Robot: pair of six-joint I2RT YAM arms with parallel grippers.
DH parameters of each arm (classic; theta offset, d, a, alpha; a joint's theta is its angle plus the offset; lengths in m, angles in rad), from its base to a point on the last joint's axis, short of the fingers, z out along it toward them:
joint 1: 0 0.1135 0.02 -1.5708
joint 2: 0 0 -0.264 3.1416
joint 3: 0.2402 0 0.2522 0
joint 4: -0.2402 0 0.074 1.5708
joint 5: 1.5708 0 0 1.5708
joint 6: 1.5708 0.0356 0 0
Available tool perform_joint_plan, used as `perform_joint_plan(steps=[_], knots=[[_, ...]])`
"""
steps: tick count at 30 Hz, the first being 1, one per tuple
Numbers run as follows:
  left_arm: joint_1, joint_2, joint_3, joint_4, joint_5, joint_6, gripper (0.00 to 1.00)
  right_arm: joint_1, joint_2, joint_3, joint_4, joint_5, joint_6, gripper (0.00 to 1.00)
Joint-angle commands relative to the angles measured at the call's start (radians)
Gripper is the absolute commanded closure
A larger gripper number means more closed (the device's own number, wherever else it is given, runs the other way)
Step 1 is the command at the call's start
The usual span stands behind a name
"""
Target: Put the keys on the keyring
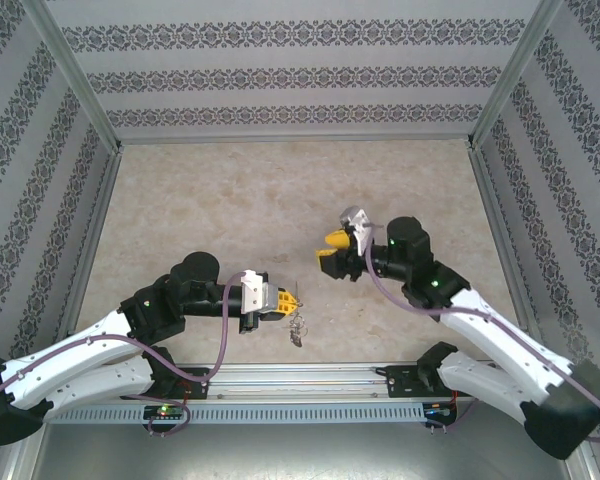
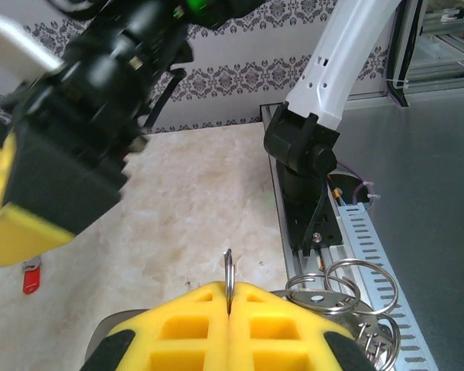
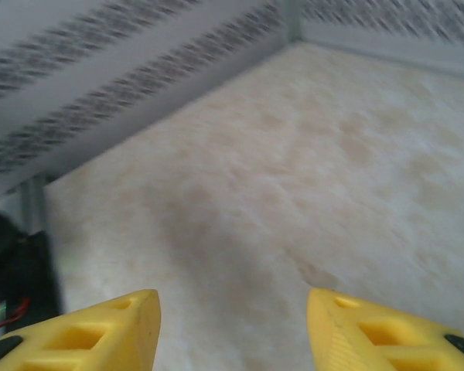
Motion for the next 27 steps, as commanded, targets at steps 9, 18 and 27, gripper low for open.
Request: perform_joint_plan(steps=[9, 18, 27], knots=[[0.014, 0.007, 0.024, 0.023, 0.016, 0.015, 1.00, 0.087, -0.180, -0.123, 0.082, -0.186, -0.116, 0.49], [0.014, 0.043, 0.066, -0.043, 0.028, 0.040, 1.00, 0.143, -0.170, -0.117, 0.077, -0.258, -0.128, 0.54], [0.015, 0.068, 0.076, -0.055, 0.001, 0.047, 1.00, 0.188, -0.183, -0.110, 0.050, -0.255, -0.141, 0.56]])
